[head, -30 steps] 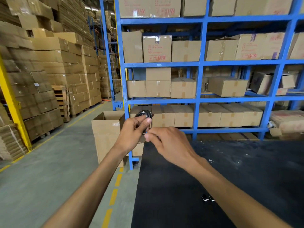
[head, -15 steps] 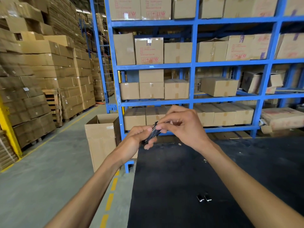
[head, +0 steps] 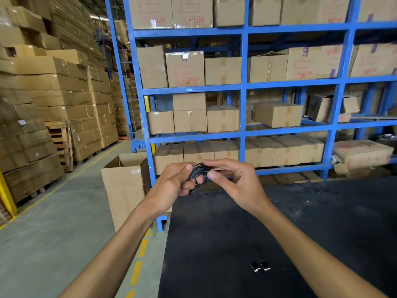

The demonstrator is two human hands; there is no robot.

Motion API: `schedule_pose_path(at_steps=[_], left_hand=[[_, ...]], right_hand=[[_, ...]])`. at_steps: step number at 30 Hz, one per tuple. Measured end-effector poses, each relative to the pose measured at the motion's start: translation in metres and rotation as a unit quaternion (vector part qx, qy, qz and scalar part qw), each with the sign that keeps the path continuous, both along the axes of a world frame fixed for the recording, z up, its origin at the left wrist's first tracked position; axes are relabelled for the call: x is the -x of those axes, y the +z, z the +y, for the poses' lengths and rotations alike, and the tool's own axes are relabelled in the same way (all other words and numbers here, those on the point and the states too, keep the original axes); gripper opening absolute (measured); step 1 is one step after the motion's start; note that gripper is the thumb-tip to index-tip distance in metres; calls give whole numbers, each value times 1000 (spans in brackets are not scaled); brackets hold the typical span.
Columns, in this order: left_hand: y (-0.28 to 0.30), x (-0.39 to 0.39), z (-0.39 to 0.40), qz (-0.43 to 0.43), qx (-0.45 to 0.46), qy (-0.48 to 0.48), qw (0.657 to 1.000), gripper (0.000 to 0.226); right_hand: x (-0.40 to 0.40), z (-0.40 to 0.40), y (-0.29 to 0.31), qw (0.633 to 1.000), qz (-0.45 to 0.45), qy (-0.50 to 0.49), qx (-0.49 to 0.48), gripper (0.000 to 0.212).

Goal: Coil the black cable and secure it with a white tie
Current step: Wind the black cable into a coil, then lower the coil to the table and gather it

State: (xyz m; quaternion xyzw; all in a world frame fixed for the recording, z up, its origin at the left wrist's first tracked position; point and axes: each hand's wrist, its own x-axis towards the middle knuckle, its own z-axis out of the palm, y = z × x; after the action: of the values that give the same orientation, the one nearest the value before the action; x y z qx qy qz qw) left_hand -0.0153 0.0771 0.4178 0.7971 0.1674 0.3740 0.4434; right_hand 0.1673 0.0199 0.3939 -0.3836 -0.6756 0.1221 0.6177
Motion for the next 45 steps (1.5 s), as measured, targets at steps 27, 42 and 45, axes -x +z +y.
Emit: schedule_pose_path(at_steps=[27, 42, 45], left_hand=[[-23, -121, 43, -61, -4, 112, 992, 28], [-99, -148, 64, 30, -221, 215, 951, 35], [-118, -156, 66, 60, -242, 242, 938, 33]], right_hand=[[-64, 50, -32, 973, 196, -116, -31, 15], [-89, 63, -97, 944, 270, -179, 62, 15], [-92, 65, -117, 935, 293, -185, 79, 15]])
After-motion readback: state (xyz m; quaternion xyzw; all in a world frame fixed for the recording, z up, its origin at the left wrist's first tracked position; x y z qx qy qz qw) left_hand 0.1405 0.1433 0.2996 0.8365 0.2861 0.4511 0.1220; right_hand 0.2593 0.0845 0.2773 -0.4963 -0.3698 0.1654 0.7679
